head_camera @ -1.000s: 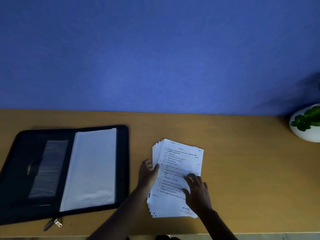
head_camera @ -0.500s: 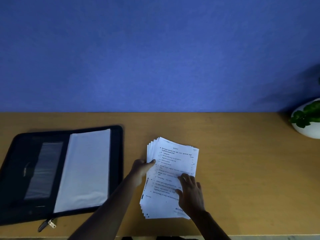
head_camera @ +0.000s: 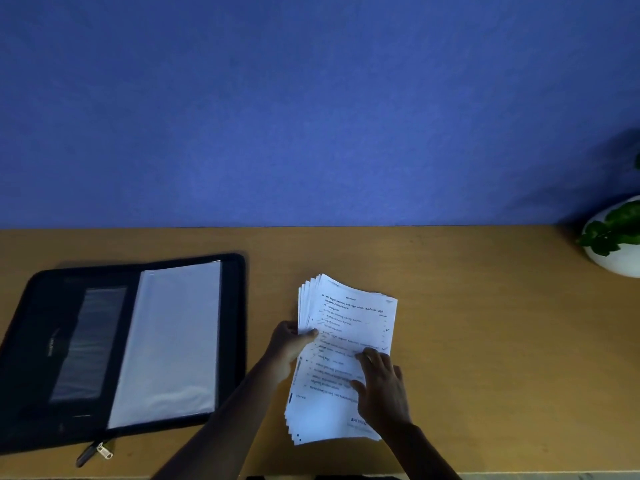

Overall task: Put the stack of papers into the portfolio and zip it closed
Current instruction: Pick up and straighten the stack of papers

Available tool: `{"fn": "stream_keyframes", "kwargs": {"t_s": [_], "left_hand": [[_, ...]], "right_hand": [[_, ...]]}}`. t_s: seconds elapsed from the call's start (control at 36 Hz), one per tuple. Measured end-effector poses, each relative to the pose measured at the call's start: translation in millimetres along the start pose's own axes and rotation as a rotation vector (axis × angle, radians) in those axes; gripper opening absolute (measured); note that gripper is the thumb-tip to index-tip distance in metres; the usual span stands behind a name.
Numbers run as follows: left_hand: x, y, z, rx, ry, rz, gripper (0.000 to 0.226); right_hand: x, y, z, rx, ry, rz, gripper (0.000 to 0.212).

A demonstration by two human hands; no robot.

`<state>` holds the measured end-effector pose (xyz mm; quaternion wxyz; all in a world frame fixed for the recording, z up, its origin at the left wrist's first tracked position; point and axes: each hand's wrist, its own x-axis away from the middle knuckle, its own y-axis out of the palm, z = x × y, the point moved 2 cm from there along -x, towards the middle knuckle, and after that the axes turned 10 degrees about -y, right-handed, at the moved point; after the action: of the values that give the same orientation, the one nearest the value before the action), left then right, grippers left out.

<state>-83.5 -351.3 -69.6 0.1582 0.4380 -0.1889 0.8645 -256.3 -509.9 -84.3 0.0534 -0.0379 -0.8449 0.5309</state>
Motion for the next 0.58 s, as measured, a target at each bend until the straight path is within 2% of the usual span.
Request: {"fn": "stream_keyframes", "kwargs": {"t_s": [0.14,0.19,0.31,0.36,0.47,0.53,0.58], "left_hand": [[3.8,9.1,-4.9,0.035,-0.026,-0.122,0.019],[4.5,12.2,-6.4,-0.011,-0.016,-0.082,0.024],[8.7,15.0,-9.8,-0.053,0.048,0.025,0.020],[12.7,15.4,-11.1,-0.049,0.107,0.038,0.017],[27.2,11.7,-12.4,-0.005,0.233,0.002,0.003],[35.5,7.7,-12.1,0.030,0.289,-0.048,0.008],[41.8,2.6,-10.9,0.062,0.325,-0.096,0.021]], "right_hand": [[-0.3,3.0,2.4,-0.002,0.003,0.025,0.057],[0.3,4.1,3.0,-0.012,0.009,0.034,0.056],[1.6,4.8,4.5,-0.067,0.030,0.058,0.054],[2.3,3.8,9.4,-0.177,0.078,0.125,0.055],[1.5,-7.8,30.0,-0.430,0.288,0.415,0.061],[-0.5,-14.1,40.0,-0.586,0.441,0.482,0.074],[-4.0,-22.6,42.3,-0.918,0.526,0.475,0.082]]}}
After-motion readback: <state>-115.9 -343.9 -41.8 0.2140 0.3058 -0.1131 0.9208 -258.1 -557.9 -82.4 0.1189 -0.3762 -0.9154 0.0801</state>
